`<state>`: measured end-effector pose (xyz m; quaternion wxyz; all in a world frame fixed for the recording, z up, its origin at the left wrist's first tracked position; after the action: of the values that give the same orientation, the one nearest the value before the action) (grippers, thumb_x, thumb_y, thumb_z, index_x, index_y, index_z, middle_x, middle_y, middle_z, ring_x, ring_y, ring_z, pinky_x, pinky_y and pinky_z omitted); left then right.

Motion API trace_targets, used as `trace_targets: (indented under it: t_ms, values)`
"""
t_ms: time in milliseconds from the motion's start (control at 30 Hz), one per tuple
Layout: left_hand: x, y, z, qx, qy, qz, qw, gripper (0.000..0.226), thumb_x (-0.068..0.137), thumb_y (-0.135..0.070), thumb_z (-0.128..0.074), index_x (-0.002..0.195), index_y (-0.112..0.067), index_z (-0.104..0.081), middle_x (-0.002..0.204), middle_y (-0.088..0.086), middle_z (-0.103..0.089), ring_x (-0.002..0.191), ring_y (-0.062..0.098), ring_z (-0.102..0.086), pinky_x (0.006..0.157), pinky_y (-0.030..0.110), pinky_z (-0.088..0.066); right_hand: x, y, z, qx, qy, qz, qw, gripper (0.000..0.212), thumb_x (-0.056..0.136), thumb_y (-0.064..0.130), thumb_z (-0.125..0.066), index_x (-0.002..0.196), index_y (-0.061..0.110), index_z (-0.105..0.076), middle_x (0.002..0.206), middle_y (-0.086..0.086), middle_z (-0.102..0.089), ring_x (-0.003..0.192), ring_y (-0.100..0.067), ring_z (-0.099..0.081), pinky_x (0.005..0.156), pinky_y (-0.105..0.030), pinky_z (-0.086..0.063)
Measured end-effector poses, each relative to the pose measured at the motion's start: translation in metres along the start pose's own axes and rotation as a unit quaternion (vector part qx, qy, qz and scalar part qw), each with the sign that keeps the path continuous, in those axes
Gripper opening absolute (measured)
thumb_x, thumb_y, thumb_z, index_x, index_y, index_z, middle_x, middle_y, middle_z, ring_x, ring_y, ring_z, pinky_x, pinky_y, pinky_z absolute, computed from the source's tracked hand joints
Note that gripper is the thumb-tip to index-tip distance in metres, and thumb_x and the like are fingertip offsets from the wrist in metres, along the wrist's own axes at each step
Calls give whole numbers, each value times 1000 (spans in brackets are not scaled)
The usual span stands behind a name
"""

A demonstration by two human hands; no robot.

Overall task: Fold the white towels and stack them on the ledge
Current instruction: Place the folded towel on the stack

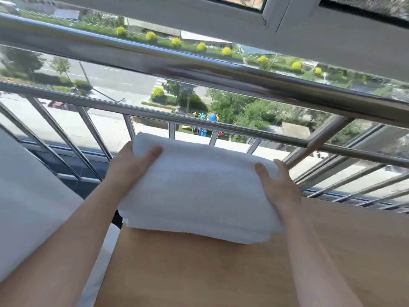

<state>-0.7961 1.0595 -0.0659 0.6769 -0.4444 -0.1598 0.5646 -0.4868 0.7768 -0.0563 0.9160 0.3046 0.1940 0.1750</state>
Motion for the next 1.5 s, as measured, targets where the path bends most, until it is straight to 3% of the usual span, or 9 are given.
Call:
trace_targets:
  t_ms: [167,333,500,700,867,1033,1267,1400,1500]
  values:
    - [3,2,-1,-55,17,3,998,77,63,-78,-69,124,-33,-55,111,-5,-66,99,25,-65,91,48,-54,1,-4,0,16,9,-9,1000,89,70,94,-40,145,46,-31,150,4,-47,135,-25,-46,107,-41,-36]
    - [2,-2,2,-97,28,-6,995,52,76,-58,-77,117,-31,-58,105,-5,-67,96,24,-67,85,45,-56,-2,5,7,4,29,-11,1000,83,78,84,-48,148,42,-33,151,0,-46,136,-27,-44,108,-39,-35]
    - [5,-23,38,-67,-25,-59,996,32,66,-71,-70,89,-51,-61,75,-23,-67,64,-2,-63,54,25,-44,-6,25,25,-10,6,-3,1000,92,64,91,-46,143,42,-39,141,0,-55,126,-27,-53,99,-37,-41]
    - [-4,21,10,-86,30,6,996,65,70,-70,-75,122,-35,-57,110,-5,-67,97,22,-66,87,48,-55,-31,-4,-6,82,21,-15,996,85,66,93,-50,139,55,-34,145,11,-47,128,-21,-49,107,-44,-41]
    - [-6,9,15,-107,28,-2,994,53,76,-59,-78,118,-34,-57,104,-7,-67,93,20,-66,83,43,-56,-30,0,1,127,35,-15,991,81,63,87,-61,133,52,-40,129,12,-56,110,-18,-59,98,-44,-50]
    - [-12,-11,30,-120,-7,-59,991,38,75,-61,-76,103,-41,-59,85,-19,-69,72,-1,-67,51,18,-48,-23,11,22,145,-30,30,988,74,65,81,-67,130,54,-44,127,18,-56,112,-14,-58,98,-42,-49]
    - [-17,7,12,-43,0,-12,999,71,78,-64,-72,135,-29,-48,122,0,-60,108,27,-57,87,40,-44,-22,5,1,90,34,-10,995,77,79,77,-59,145,44,-37,149,4,-45,129,-21,-47,110,-43,-39]
    - [-40,-55,19,177,-152,-199,952,71,88,-50,-66,147,-21,-38,145,14,-49,133,36,-44,107,50,-36,-40,54,18,-180,-124,98,971,58,95,59,-41,149,37,-36,157,-8,-32,141,-32,-33,114,-49,-26]
    - [-75,-95,-36,207,-57,-311,926,49,100,-51,-37,148,-41,-38,156,2,-41,146,26,-31,115,48,-23,-70,120,-25,-176,-85,259,946,53,99,54,-22,149,41,-33,163,4,-20,151,-23,-14,122,-47,-4]
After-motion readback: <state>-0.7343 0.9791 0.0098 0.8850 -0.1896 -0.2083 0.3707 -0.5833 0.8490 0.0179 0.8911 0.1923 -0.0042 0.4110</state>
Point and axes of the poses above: each hand's wrist, its own x-axis towards the middle knuckle, its own z-axis out of the back of the hand, y = z × x, the point moved 8 cm from there along x, towards the middle knuckle
